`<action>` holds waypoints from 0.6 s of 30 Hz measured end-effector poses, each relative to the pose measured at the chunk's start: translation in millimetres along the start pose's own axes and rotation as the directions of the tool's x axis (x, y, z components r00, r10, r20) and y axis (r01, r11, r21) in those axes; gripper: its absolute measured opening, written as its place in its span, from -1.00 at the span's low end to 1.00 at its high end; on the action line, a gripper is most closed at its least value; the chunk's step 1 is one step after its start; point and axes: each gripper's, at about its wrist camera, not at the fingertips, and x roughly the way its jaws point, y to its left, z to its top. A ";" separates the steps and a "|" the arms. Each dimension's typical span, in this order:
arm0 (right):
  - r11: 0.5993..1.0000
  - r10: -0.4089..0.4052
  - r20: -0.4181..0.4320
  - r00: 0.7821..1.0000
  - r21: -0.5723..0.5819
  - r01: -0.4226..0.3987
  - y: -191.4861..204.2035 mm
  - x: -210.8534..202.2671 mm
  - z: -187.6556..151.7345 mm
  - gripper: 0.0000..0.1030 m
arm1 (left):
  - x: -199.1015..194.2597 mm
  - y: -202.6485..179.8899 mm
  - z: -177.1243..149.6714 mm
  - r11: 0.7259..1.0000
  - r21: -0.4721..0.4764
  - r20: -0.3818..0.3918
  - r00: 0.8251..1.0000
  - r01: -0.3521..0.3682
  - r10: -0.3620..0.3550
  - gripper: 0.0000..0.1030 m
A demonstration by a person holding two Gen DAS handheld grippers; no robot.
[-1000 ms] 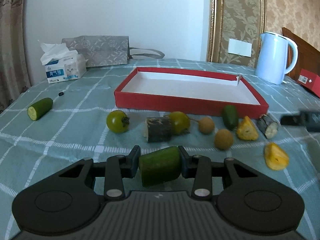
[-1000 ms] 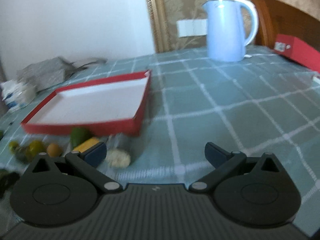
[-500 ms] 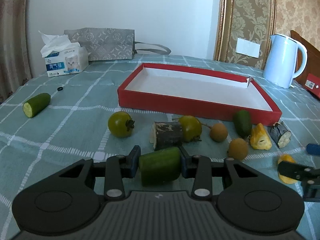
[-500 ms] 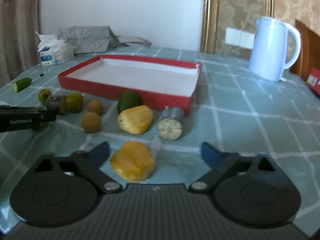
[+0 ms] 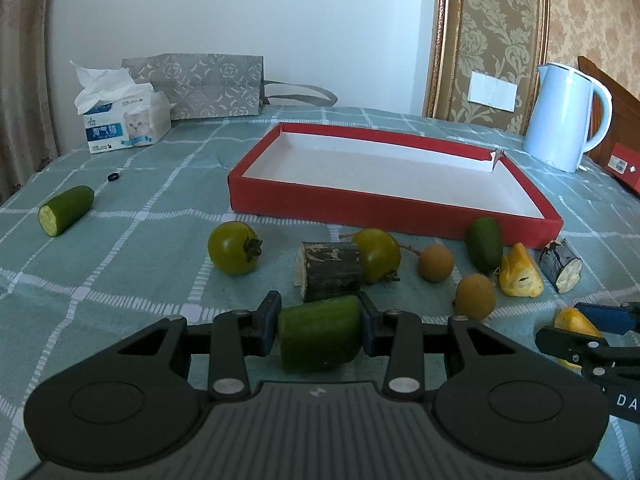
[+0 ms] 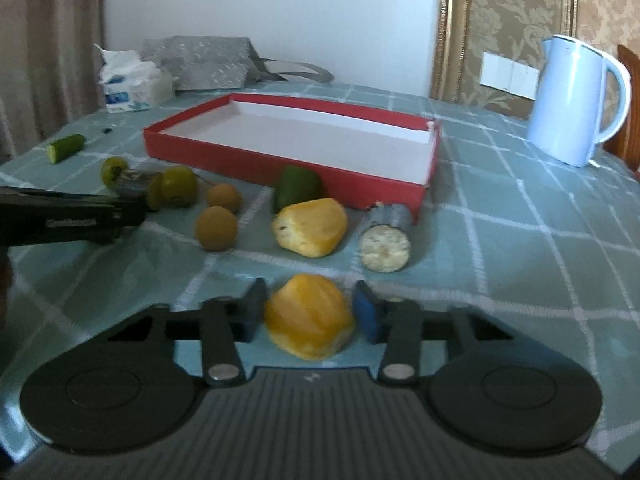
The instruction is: Organize fruits
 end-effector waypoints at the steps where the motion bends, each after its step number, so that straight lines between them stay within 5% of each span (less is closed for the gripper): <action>1: 1.000 -0.007 0.008 1.000 -0.009 0.007 1.7 -0.6 -1.2 -0.18 | 0.2 -0.6 -0.3 1.000 0.002 0.000 1.000 0.000 0.000 -0.25; 14: 0.991 -0.048 0.052 0.997 -0.123 0.054 16.2 -6.1 6.4 -0.51 | -0.7 -4.3 -1.3 1.000 0.013 0.002 1.000 -0.013 0.013 -0.25; 15: 0.988 -0.060 0.051 0.997 -0.142 0.067 19.3 -6.9 5.4 -0.48 | -1.0 -4.0 -1.1 1.000 0.012 0.001 1.000 -0.013 0.013 -0.25; 18: 0.987 -0.067 -0.001 0.998 -0.145 0.066 19.6 -2.6 3.0 0.03 | -1.6 -3.0 -0.9 1.000 0.006 0.002 1.000 -0.010 0.010 -0.25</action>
